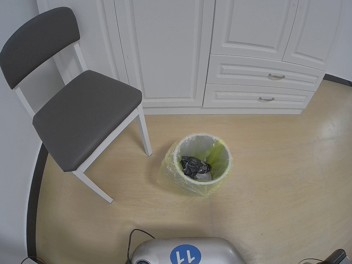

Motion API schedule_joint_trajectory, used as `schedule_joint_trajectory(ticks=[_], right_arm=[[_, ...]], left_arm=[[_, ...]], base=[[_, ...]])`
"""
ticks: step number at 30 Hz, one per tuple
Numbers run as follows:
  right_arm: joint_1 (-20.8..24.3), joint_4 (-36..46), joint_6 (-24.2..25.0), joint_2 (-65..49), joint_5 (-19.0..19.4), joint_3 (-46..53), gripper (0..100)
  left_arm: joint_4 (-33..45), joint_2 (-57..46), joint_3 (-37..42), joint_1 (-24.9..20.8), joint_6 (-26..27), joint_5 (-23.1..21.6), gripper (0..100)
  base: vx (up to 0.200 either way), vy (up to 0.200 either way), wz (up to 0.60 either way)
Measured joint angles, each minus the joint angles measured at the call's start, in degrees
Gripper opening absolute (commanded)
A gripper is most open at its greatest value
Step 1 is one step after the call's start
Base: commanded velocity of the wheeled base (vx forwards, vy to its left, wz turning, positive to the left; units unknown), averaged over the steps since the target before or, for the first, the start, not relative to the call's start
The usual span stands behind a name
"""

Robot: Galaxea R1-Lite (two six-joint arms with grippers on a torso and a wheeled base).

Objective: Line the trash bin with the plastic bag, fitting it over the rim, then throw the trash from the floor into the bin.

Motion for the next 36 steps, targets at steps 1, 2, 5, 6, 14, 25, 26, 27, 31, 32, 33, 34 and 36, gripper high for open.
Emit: schedule_joint_trajectory(ticks=[1, 2, 5, 6, 14, 25, 26, 27, 31, 32, 33, 34, 36], right_arm=[[-0.1, 0.0, 0.4, -1.1, 0.5, 0.3, 100], [-0.2, 0.2, 0.8, -2.3, 1.2, 0.8, 100], [-0.2, 0.3, 1.4, -5.2, 2.5, 2.2, 100], [-0.2, 0.3, 1.5, -6.1, 2.8, 2.8, 100], [-1.7, 2.5, 2.6, -13.1, 3.8, 7.0, 100], [-3.4, 6.2, 9.3, -17.1, 4.4, 7.4, 100], [-3.4, 6.2, 9.1, -17.2, 4.4, 7.4, 100], [-3.4, 6.4, 8.5, -17.3, 4.4, 7.4, 100], [-3.4, 8.2, 5.5, -17.5, 4.4, 7.4, 100], [-3.4, 8.9, 4.7, -17.5, 4.4, 7.4, 100], [-3.4, 9.9, 4.0, -17.5, 4.4, 7.4, 100], [-3.4, 11.0, 3.4, -17.5, 4.4, 7.4, 100], [-3.4, 13.4, 2.2, -17.6, 4.5, 7.4, 100]], left_arm=[[0.2, -0.6, -0.1, 0.0, 0.0, 0.0, 100], [0.5, -1.2, -0.1, 0.0, 0.0, 0.0, 100], [3.0, -3.2, -0.2, -0.1, -0.1, -0.2, 100], [3.9, -3.9, -0.3, -0.1, -0.1, -0.2, 100], [10.5, -9.8, -0.3, -0.1, -0.2, -0.2, 100], [18.3, -15.0, 0.5, -1.9, -2.3, 0.1, 100], [18.9, -15.3, 0.6, -2.2, -2.5, 0.2, 100], [19.3, -15.7, 0.9, -2.3, -3.0, 0.2, 100], [19.2, -16.3, 1.9, -2.7, -3.9, 0.3, 100], [19.1, -16.4, 2.2, -2.8, -3.9, 0.2, 100], [18.9, -16.5, 2.7, -2.8, -3.9, 0.2, 100], [18.6, -16.6, 3.3, -2.8, -3.8, 0.3, 100], [17.4, -16.7, 5.5, -2.9, -3.8, 0.4, 100]], base=[[0.000, 0.000, 0.00], [0.000, 0.000, 0.00], [0.000, 0.000, 0.00], [0.000, 0.000, 0.00], [0.000, 0.000, 0.00], [0.000, 0.000, 0.00], [0.000, 0.000, 0.00], [0.000, 0.000, 0.00], [0.000, 0.000, 0.00], [0.000, 0.000, 0.00], [0.000, 0.000, 0.00], [0.000, 0.000, 0.00], [0.000, 0.000, 0.00]])
